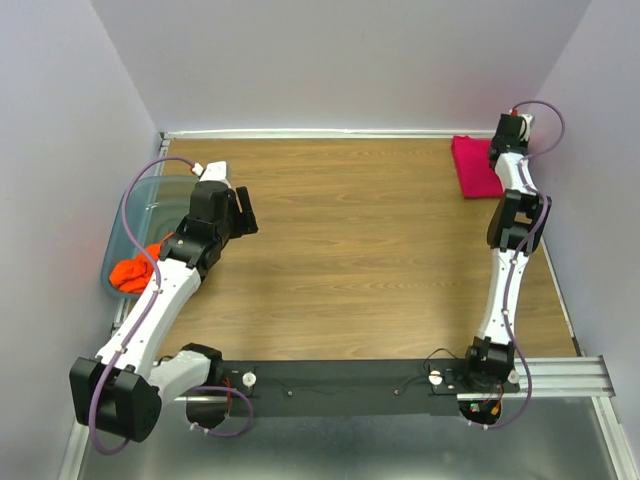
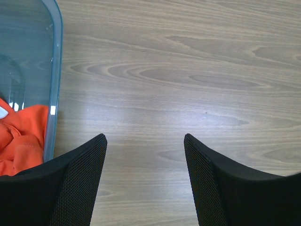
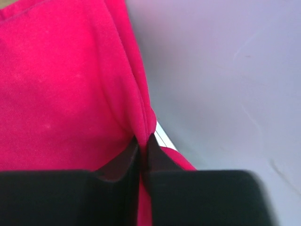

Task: Fold and stack the t-shirts
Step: Neatly place the folded tshirt to the corner

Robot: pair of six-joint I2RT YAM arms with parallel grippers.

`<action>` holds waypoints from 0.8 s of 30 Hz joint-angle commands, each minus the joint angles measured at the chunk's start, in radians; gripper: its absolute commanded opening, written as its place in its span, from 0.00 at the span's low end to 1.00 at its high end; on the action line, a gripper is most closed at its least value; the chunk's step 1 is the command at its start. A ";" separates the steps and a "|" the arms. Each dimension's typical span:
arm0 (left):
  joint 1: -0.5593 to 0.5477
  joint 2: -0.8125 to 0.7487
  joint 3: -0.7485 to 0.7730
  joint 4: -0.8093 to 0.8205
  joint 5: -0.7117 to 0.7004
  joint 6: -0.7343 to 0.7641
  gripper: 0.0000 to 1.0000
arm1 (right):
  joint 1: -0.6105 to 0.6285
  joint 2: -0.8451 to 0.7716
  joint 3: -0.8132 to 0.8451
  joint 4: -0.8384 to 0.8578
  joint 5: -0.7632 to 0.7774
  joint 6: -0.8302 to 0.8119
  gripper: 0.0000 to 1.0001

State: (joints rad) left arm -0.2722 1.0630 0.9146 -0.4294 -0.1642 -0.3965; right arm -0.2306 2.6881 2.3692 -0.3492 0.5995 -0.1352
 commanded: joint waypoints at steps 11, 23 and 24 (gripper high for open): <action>0.002 -0.058 -0.039 0.053 0.057 -0.030 0.75 | -0.006 -0.366 -0.278 0.030 -0.144 0.330 0.71; 0.002 -0.185 -0.004 0.078 0.003 -0.025 0.75 | -0.009 -0.946 -0.910 0.029 -0.455 0.583 0.88; 0.002 -0.199 0.004 0.069 -0.017 -0.025 0.75 | -0.009 -0.999 -0.944 0.018 -0.466 0.579 0.92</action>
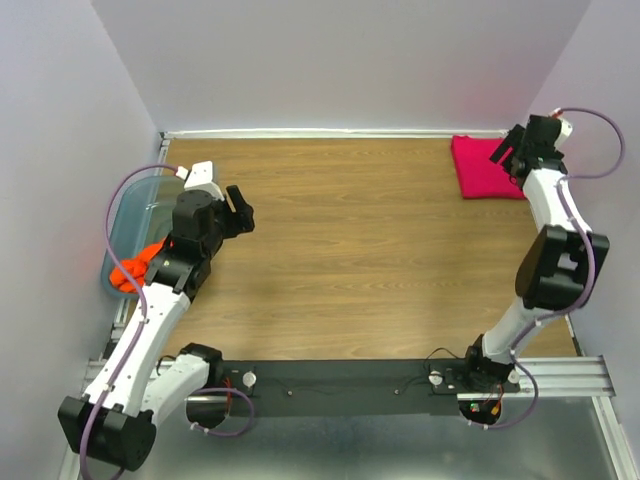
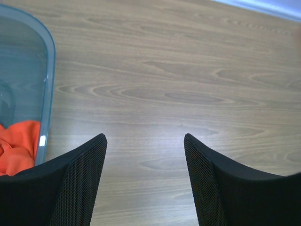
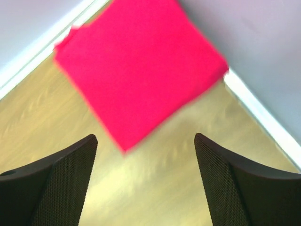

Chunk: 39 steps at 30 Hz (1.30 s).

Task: Fold and stack the t-shirts
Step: Neatly place the folded tshirt to the corner

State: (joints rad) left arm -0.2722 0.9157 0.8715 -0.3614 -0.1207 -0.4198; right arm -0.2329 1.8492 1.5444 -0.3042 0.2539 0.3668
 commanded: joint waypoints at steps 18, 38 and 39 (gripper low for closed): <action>0.002 -0.661 0.040 -0.109 -0.407 -0.028 0.99 | 0.141 -1.244 -0.447 -0.305 0.122 -0.090 1.00; 0.002 -0.779 -0.023 -0.134 -0.491 -0.139 0.99 | 0.254 -1.435 -0.503 -0.352 0.071 -0.204 1.00; 0.002 -0.781 -0.028 -0.128 -0.488 -0.139 0.99 | 0.256 -1.437 -0.504 -0.349 0.068 -0.206 1.00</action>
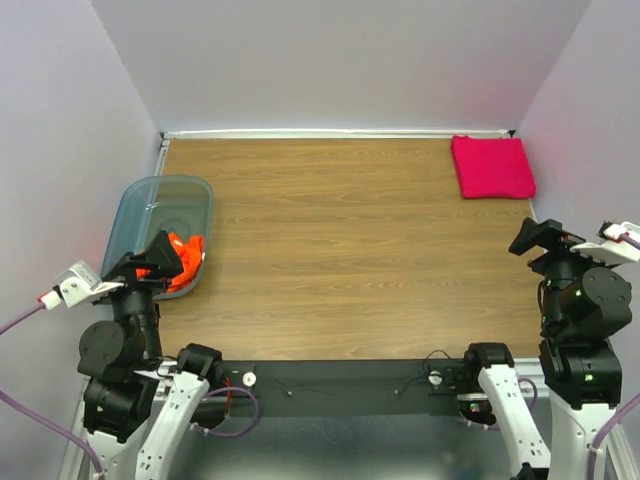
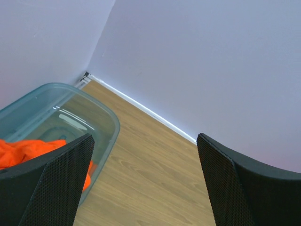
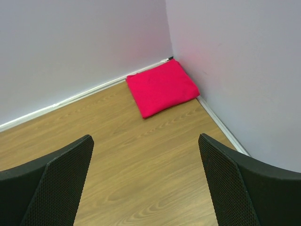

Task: Fold and stack the t-shirts
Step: Neatly place the folded tshirt to the corner

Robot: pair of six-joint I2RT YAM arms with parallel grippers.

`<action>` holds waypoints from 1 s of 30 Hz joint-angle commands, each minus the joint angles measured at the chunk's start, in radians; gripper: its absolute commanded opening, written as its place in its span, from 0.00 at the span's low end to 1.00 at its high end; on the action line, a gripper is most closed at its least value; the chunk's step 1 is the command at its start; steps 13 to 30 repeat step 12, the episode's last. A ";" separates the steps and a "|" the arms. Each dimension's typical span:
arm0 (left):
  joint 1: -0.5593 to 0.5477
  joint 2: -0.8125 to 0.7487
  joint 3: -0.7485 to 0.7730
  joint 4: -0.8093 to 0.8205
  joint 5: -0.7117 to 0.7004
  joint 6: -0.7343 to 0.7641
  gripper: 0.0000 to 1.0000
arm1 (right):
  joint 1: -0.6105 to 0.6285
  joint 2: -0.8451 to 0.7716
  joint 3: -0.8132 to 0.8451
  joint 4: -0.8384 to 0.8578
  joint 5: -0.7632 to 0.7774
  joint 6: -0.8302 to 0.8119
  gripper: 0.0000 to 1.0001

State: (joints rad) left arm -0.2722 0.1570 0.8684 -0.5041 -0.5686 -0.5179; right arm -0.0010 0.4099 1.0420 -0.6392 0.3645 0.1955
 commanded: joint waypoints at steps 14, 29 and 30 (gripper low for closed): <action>0.002 0.001 -0.057 0.044 -0.028 -0.056 0.99 | 0.035 -0.031 -0.019 0.004 -0.088 -0.059 1.00; 0.002 0.001 -0.057 0.044 -0.028 -0.056 0.99 | 0.035 -0.031 -0.019 0.004 -0.088 -0.059 1.00; 0.002 0.001 -0.057 0.044 -0.028 -0.056 0.99 | 0.035 -0.031 -0.019 0.004 -0.088 -0.059 1.00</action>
